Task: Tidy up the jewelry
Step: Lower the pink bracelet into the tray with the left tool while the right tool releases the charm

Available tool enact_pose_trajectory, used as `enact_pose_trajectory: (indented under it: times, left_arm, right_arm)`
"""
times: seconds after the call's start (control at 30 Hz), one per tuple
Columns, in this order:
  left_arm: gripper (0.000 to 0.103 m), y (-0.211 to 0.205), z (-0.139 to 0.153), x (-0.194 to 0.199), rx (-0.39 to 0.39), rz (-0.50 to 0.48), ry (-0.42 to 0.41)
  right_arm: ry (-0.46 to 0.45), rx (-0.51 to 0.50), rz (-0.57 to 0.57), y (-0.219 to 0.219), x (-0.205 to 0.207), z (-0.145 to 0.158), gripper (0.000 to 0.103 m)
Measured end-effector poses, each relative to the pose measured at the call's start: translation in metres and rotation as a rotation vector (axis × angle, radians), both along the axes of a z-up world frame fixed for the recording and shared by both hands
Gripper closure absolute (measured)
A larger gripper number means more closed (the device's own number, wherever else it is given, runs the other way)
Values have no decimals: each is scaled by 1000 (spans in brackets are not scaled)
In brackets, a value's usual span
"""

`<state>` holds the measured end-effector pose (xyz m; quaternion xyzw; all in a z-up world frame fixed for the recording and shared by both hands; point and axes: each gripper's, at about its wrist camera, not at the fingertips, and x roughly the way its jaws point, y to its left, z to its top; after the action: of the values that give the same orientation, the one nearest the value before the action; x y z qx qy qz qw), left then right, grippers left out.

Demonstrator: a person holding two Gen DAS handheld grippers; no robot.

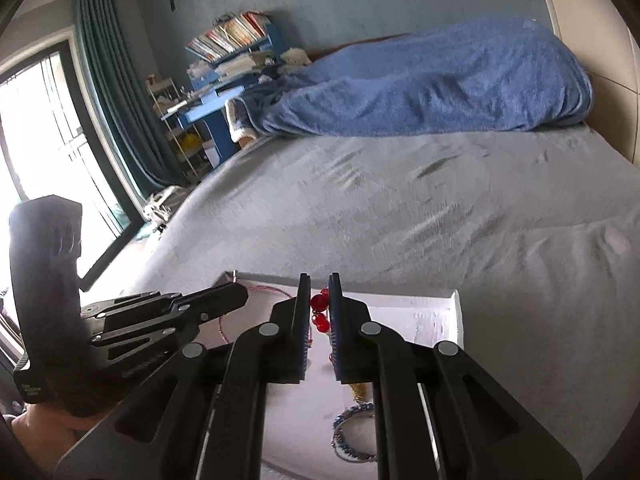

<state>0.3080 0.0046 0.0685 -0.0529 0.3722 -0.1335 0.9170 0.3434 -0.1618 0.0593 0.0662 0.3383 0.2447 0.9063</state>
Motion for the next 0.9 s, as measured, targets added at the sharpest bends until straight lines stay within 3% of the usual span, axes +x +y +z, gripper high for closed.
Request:
enact_pose_trajectory:
  times: [0.43,0.57,0.67,0.7,0.9]
  left_arm:
    - [98,7,-56,17,82,60,193]
    - [63,7,-61,16,115,59,206]
    - [51,8,-57,14,116,61,190]
    - [49,9,-53,13,109,63,177]
    - [40,14,-31,2,72,64,112]
  right_arm:
    - [197,-11,-88,-29,34,-71,94]
    - [214,-16,-103,-35,35,-76,93]
    - [211,-4,-109,-37,34,-73,75]
    - [203,5,-111,-40,33,-71,68]
    - [167,7,-129,-50,23,-61,68]
